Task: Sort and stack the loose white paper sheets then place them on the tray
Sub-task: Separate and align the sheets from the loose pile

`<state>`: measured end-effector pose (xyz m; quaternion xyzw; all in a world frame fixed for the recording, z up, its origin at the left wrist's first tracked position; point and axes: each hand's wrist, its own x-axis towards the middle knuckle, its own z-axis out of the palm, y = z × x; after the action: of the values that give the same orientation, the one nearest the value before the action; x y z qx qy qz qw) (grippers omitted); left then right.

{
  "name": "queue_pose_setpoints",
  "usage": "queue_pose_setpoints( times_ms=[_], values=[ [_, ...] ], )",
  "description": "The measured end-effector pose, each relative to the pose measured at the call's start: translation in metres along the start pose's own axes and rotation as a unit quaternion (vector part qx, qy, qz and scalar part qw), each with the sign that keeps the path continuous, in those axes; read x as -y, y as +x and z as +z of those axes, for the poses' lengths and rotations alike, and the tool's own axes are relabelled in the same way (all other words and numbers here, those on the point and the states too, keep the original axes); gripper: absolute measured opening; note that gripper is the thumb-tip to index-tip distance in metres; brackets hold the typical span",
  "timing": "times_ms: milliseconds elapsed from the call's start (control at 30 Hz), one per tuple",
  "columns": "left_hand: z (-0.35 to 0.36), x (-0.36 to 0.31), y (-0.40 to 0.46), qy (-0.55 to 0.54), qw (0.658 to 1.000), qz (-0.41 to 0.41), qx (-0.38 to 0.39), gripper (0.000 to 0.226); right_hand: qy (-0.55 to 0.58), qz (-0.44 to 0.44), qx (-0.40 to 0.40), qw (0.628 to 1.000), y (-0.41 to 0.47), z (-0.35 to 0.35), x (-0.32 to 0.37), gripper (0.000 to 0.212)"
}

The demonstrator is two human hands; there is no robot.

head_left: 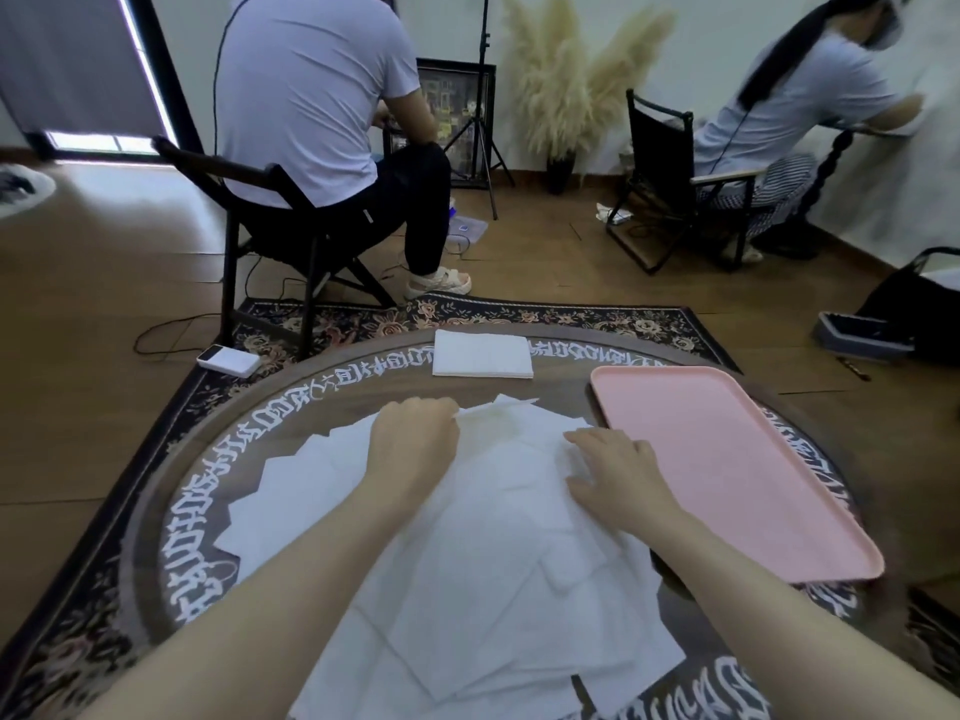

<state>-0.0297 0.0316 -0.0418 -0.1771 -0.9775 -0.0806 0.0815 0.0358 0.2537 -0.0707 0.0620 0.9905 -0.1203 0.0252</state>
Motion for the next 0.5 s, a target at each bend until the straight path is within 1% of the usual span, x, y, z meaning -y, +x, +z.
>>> queue_pose_setpoints(
  times_ms=[33,67,100,167,233,300,400,467,500],
  values=[
    [-0.008,0.002,-0.003,-0.011,1.0,0.013,-0.013,0.026,-0.03,-0.012,-0.008,0.999,0.004,0.0,0.0,0.035],
    [-0.016,0.003,-0.009,-0.017,0.999,0.026,-0.022,0.029,-0.053,-0.012,-0.021,0.998,0.007,0.0,0.001,0.018],
    [-0.024,0.004,-0.018,-0.012,0.999,0.044,-0.02,0.029,-0.061,-0.012,-0.03,0.998,0.011,-0.001,0.002,0.011],
    [-0.034,0.006,-0.04,0.043,0.995,0.088,0.014,0.025,-0.041,-0.007,-0.051,0.998,0.016,-0.002,0.003,0.025],
    [-0.039,0.007,-0.064,0.073,0.99,0.11,0.059,0.021,-0.005,0.001,-0.082,0.997,0.018,-0.006,0.0,0.022],
    [-0.043,0.007,-0.087,0.081,0.983,0.14,0.084,0.022,0.042,0.01,-0.116,0.992,0.017,-0.013,-0.002,0.017],
    [-0.05,0.004,-0.102,0.082,0.976,0.195,0.053,0.025,0.056,0.01,-0.141,0.988,0.009,-0.023,-0.003,0.018],
    [-0.05,0.003,-0.114,0.062,0.972,0.192,0.118,0.025,0.064,0.002,-0.159,0.985,-0.001,-0.031,-0.001,0.018],
    [-0.045,0.005,-0.119,0.043,0.968,0.177,0.174,0.035,0.073,-0.005,-0.172,0.982,-0.006,-0.035,0.002,0.017]
  ],
)
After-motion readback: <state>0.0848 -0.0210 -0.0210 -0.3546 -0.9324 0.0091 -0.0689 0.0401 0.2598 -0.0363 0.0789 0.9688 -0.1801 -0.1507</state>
